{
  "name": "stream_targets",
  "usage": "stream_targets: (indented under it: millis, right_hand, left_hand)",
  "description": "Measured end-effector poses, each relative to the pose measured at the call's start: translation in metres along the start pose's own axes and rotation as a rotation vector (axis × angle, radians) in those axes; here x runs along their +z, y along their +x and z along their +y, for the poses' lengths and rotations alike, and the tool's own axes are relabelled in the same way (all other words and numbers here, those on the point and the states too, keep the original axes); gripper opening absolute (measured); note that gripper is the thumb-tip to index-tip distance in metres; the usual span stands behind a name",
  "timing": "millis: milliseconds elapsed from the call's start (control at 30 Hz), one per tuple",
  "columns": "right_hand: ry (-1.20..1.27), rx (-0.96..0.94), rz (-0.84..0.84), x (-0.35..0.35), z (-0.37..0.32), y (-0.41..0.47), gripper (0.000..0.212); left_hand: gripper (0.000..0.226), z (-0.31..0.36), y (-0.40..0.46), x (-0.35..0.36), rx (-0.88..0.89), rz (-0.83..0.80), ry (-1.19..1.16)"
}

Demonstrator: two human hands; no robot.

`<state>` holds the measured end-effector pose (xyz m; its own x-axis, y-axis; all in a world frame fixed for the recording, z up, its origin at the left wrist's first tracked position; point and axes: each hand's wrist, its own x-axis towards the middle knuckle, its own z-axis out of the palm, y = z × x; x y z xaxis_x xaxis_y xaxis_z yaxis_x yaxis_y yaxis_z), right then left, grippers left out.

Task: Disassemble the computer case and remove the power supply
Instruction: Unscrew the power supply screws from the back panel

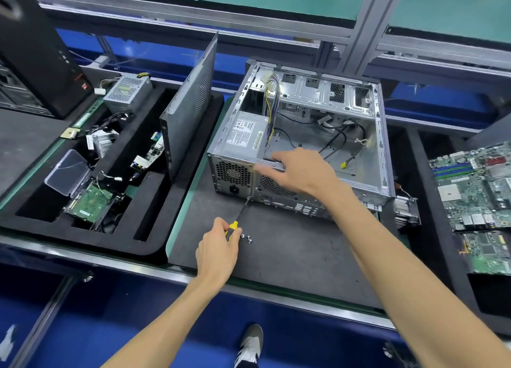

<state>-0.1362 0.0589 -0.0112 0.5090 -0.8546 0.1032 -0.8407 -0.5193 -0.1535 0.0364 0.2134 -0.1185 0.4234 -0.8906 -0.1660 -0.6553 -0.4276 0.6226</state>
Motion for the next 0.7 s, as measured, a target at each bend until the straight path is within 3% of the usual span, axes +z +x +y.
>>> stream_targets:
  millis: [100,200,267,367,600,700]
  right_hand:
    - [-0.121,-0.077,-0.042,0.002,-0.001,0.003,0.081]
    - [-0.143,-0.083,-0.035,0.001,-0.001,0.005,0.089]
    - [-0.142,-0.085,-0.035,0.001,-0.001,0.004,0.097]
    - [-0.134,-0.081,-0.04,0.0,-0.001,0.004,0.102]
    - [-0.145,-0.07,-0.079,-0.002,-0.001,0.006,0.081]
    - [-0.138,-0.08,-0.109,-0.005,-0.002,0.007,0.071]
  left_hand:
    - [0.023,-0.001,0.002,0.003,-0.104,-0.085,-0.287]
    - [0.03,0.003,0.004,0.01,-0.407,-0.246,-0.82]
    - [0.032,0.005,0.006,0.009,-0.574,-0.368,-1.057]
    - [0.031,0.005,0.01,0.005,-0.559,-0.425,-0.998]
    - [0.025,0.006,0.007,0.003,-0.26,-0.075,-0.526]
    - [0.031,0.005,0.008,0.002,-0.307,-0.114,-0.565]
